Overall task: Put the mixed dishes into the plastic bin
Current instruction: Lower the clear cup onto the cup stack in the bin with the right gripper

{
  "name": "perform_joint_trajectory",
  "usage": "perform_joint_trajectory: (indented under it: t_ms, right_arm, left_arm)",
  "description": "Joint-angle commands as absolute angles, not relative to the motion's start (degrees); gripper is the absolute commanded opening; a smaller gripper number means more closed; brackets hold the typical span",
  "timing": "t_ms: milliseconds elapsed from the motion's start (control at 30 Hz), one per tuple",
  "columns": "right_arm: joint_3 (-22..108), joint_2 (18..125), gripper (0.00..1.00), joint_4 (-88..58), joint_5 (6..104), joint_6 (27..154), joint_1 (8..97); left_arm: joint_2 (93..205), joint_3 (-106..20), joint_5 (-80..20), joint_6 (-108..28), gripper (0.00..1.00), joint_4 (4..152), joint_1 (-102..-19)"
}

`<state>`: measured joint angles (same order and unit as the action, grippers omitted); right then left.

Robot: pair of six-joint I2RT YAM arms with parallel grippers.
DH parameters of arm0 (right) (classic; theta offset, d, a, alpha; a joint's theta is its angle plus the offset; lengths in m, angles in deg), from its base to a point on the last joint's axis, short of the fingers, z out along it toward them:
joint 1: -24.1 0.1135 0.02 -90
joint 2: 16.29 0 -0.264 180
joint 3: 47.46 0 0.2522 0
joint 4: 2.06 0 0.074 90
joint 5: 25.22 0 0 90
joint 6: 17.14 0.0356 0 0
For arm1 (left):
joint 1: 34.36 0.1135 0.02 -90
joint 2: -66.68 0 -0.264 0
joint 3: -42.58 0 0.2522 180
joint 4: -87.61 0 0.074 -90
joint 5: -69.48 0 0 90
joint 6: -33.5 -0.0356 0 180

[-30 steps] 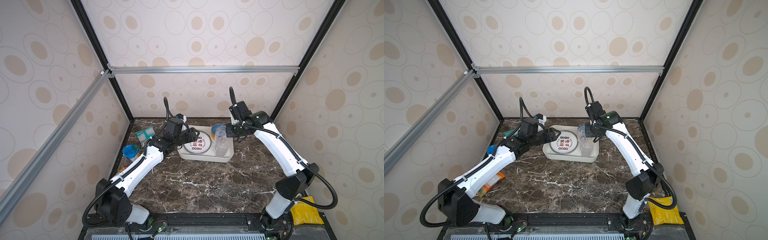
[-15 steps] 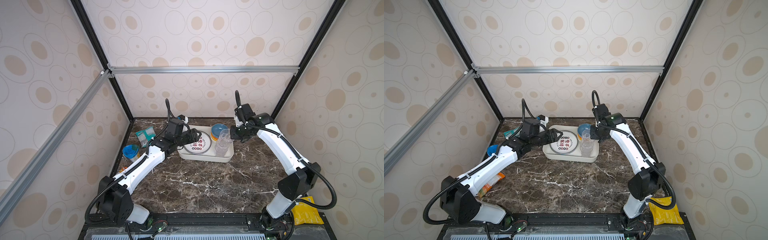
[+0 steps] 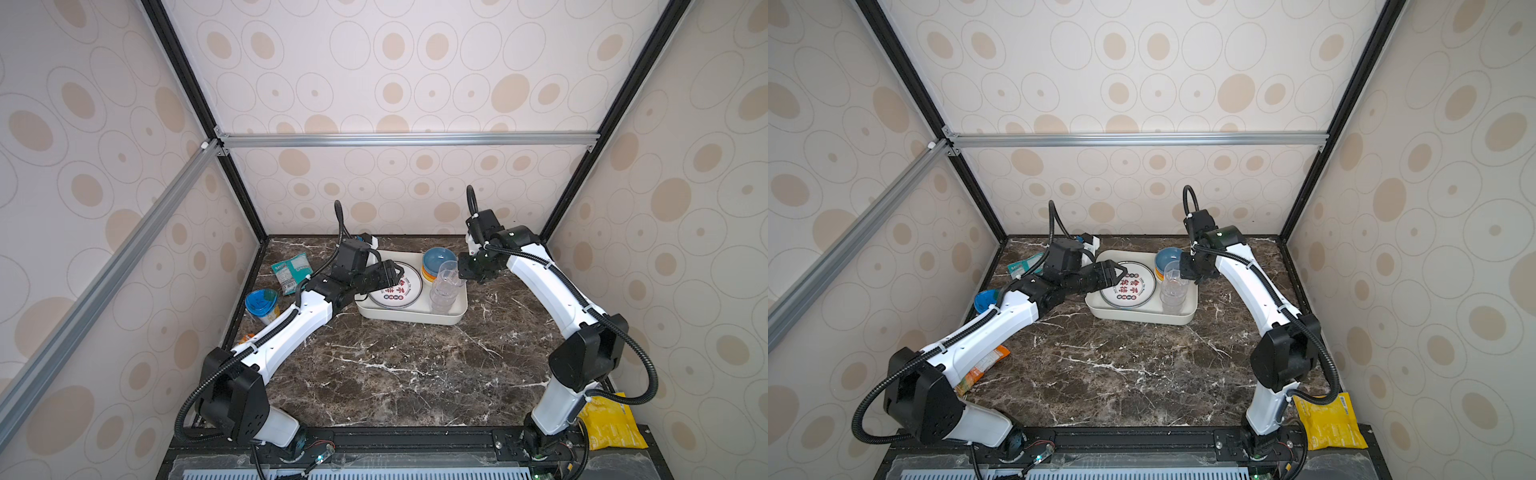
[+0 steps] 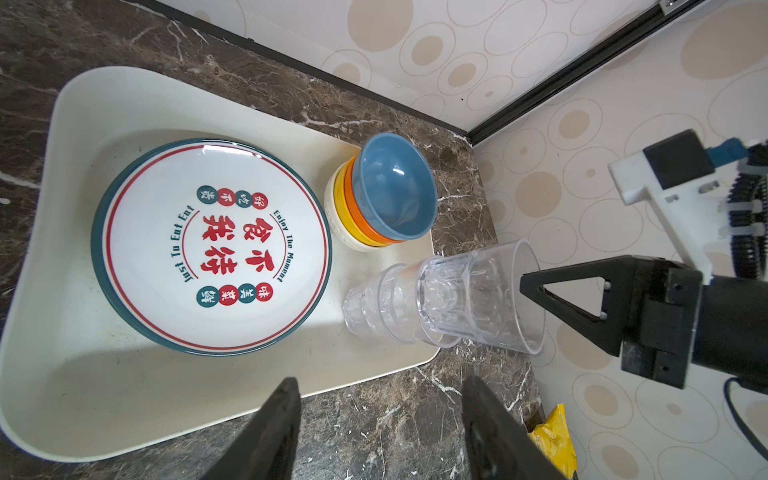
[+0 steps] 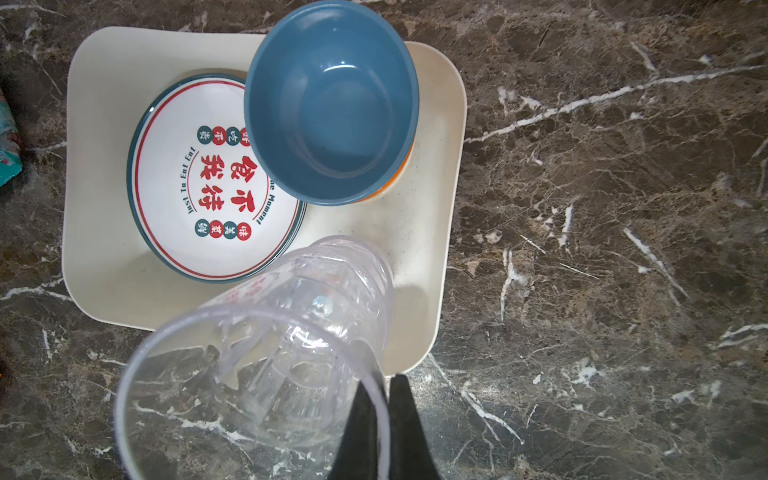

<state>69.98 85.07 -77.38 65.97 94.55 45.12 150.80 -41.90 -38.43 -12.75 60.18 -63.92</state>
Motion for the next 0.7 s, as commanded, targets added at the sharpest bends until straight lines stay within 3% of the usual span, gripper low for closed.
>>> perform_joint_trajectory:
  t_ms: [0,333,567,667]
  right_arm:
    - [69.3,86.0,0.00,-77.0,65.5,95.0,44.8]
    - [69.3,87.7,0.01,-76.7,65.0,95.2,44.6]
    - [70.8,88.0,0.23,-77.7,64.3,95.4,44.6]
    - [71.6,87.2,0.24,-78.2,64.8,95.3,44.6]
  left_arm:
    - [151.1,-41.5,-39.0,-12.1,0.62,61.7,-63.7]
    - [151.3,-40.8,-39.0,-11.7,0.63,62.2,-63.7]
    - [151.1,-40.4,-38.8,-11.6,0.63,62.3,-63.6]
    - [150.9,-40.1,-38.6,-11.4,0.63,62.6,-63.7]
